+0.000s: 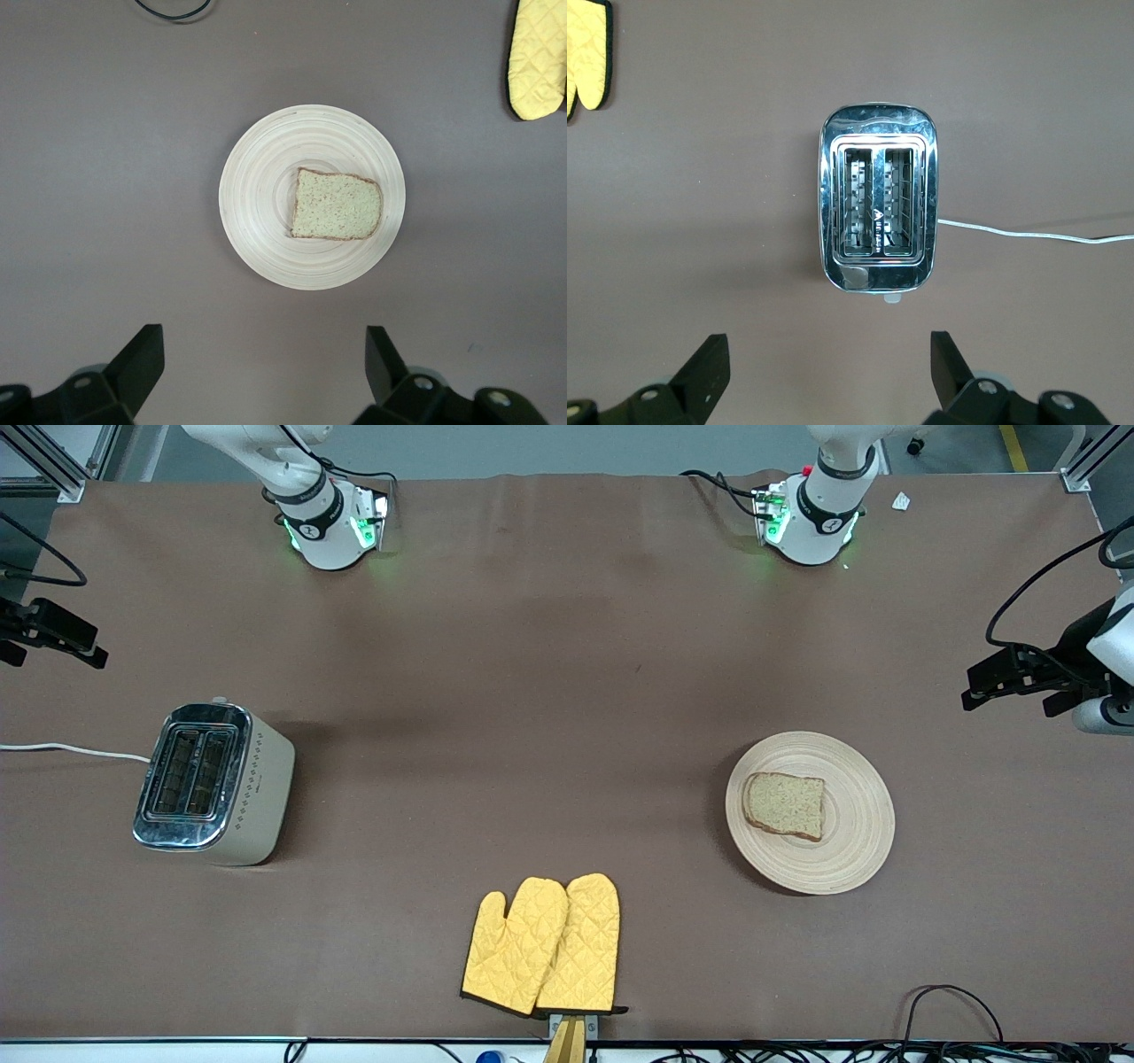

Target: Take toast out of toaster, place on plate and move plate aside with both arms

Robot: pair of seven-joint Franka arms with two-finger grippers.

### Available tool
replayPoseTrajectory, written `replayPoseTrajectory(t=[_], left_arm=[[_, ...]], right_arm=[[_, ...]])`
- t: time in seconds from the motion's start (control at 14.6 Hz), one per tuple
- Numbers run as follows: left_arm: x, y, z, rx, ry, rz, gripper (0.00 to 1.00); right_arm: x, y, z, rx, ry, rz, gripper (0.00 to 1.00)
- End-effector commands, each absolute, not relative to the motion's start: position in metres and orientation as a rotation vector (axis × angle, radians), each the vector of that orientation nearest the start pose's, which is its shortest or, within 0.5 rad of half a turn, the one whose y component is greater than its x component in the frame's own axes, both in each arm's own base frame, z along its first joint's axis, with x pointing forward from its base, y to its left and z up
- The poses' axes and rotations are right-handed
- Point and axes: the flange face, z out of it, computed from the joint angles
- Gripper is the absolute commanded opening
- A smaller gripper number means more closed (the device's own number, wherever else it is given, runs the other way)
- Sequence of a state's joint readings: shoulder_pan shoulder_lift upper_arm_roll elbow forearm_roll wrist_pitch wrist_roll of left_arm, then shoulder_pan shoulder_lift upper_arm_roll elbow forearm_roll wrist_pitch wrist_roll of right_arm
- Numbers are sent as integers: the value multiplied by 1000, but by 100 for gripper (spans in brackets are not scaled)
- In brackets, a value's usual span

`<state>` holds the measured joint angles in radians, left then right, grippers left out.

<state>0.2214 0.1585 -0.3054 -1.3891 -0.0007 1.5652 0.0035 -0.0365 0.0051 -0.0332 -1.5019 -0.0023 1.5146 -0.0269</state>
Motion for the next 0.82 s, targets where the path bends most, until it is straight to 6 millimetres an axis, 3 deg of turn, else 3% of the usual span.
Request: replayPoseTrajectory(t=[0.0,0.14,0.41,0.75], left_arm=[[593,-36,628,-3167,150,-52,100],[591,-47,630,-3160,177,-53,100],[588,-50,633,-3123,233,-62,100],[557,-65,626,-3090,148,-39,100]], right_arm=[[550,-39,653,-3127,87,-18,100],[550,-39,653,-3127,90,-18,100],[550,-40,653,-3127,92,-18,100],[549,-40,652,-3127,92,-13,100]])
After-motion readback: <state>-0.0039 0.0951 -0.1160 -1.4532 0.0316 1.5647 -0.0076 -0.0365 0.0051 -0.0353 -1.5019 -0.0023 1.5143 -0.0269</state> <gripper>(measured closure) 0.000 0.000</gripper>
